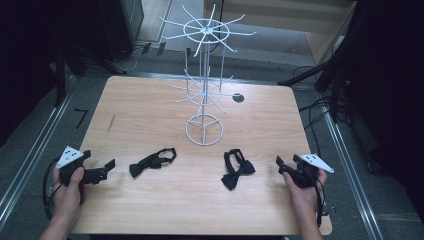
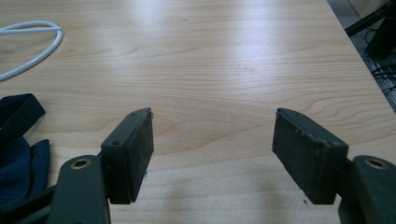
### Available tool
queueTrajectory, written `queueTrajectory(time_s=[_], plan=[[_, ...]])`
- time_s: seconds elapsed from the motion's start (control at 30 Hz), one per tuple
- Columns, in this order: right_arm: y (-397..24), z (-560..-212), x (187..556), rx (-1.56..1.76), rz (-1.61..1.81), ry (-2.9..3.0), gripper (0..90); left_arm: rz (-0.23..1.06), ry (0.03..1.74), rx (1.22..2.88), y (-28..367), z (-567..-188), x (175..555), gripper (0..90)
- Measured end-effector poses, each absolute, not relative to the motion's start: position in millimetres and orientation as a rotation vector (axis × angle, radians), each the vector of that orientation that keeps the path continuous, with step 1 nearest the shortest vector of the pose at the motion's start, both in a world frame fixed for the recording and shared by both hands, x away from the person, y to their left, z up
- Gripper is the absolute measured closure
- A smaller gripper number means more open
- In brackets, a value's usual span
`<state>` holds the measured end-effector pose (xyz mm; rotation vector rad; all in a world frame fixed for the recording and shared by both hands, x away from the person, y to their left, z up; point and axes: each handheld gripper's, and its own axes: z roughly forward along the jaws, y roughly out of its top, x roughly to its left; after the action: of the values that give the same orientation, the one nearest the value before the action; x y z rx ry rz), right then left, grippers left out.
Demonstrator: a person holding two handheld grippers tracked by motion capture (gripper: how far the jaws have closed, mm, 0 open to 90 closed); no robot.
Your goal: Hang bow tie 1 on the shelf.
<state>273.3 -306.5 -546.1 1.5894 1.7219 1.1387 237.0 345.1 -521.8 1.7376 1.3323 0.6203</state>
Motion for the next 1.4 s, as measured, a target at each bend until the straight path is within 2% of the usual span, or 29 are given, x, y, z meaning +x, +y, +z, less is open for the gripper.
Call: queueTrajectory(time_s=[0.1, 0.23, 0.53, 0.67, 0.73, 0.9, 1.07, 1.2, 1.4], plan=[[-302, -546, 273, 1.548, 1.116, 1.740, 32.7, 0.649, 1.330, 1.753, 342, -522, 237, 0.0], [-291, -540, 275, 1.494, 1.165, 1.763, 41.6, 0.636, 1.393, 1.758, 341, -522, 245, 0.0], [-269, -525, 276, 1.450, 1.223, 1.761, 40.8, 0.663, 1.422, 1.746, 338, -523, 247, 0.0], [-261, -516, 279, 1.435, 1.230, 1.728, 40.5, 0.731, 1.413, 1.713, 336, -522, 242, 0.0], [-256, -510, 283, 1.403, 1.184, 1.706, 41.2, 0.709, 1.428, 1.727, 336, -522, 244, 0.0], [-250, -506, 291, 1.424, 1.265, 1.695, 42.0, 0.793, 1.417, 1.710, 333, -522, 239, 0.0], [-245, -519, 288, 1.469, 1.295, 1.752, 43.0, 0.771, 1.388, 1.740, 331, -522, 239, 0.0], [-237, -511, 278, 1.401, 1.288, 1.821, 43.3, 0.700, 1.348, 1.759, 334, -522, 240, 0.0], [-232, -505, 274, 1.376, 1.296, 1.831, 44.2, 0.687, 1.383, 1.738, 336, -522, 242, 0.0]])
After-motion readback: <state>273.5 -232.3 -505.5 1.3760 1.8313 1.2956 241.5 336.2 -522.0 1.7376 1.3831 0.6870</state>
